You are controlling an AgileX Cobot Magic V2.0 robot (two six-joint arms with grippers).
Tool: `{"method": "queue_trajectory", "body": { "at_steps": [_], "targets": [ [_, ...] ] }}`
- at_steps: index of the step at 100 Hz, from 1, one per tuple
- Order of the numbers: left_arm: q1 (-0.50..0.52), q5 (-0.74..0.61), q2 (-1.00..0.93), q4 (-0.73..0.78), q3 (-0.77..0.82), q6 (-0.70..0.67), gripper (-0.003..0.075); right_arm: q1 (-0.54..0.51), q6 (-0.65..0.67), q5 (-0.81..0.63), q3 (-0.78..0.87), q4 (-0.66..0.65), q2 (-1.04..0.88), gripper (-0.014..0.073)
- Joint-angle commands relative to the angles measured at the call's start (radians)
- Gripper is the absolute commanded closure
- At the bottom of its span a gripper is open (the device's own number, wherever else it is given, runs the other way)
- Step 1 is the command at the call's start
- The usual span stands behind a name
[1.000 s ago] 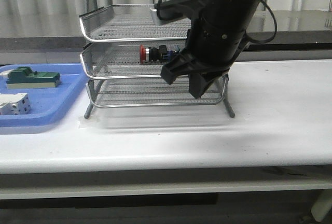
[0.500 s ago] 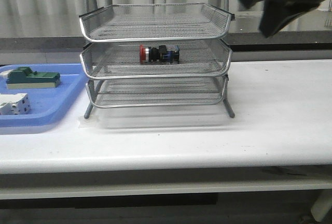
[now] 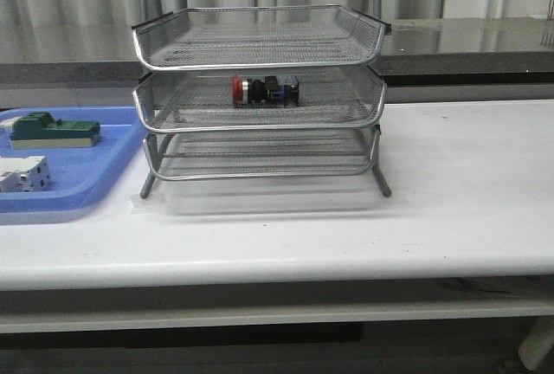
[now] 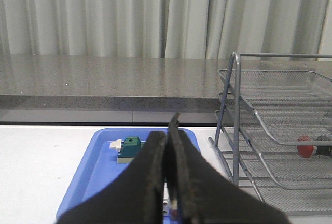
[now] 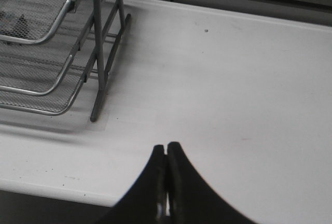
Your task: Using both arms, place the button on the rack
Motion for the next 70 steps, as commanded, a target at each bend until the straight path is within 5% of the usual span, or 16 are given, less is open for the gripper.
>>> {"method": "queue_trajectory", "body": {
  "at_steps": [1, 30, 70],
  "targets": [
    [0.002, -0.066, 0.009, -0.01, -0.028, -0.011, 0.0741, -0.019, 0.022, -0.105, 0.044, -0.002, -0.104, 0.065],
    [0.002, -0.066, 0.009, -0.01, -0.028, -0.011, 0.0741, -0.034, 0.025, -0.09, 0.172, -0.002, -0.345, 0.065],
    [0.002, -0.066, 0.009, -0.01, -0.028, -0.011, 0.0741, -0.034, 0.025, -0.067, 0.172, 0.01, -0.369, 0.065]
  ]
}}
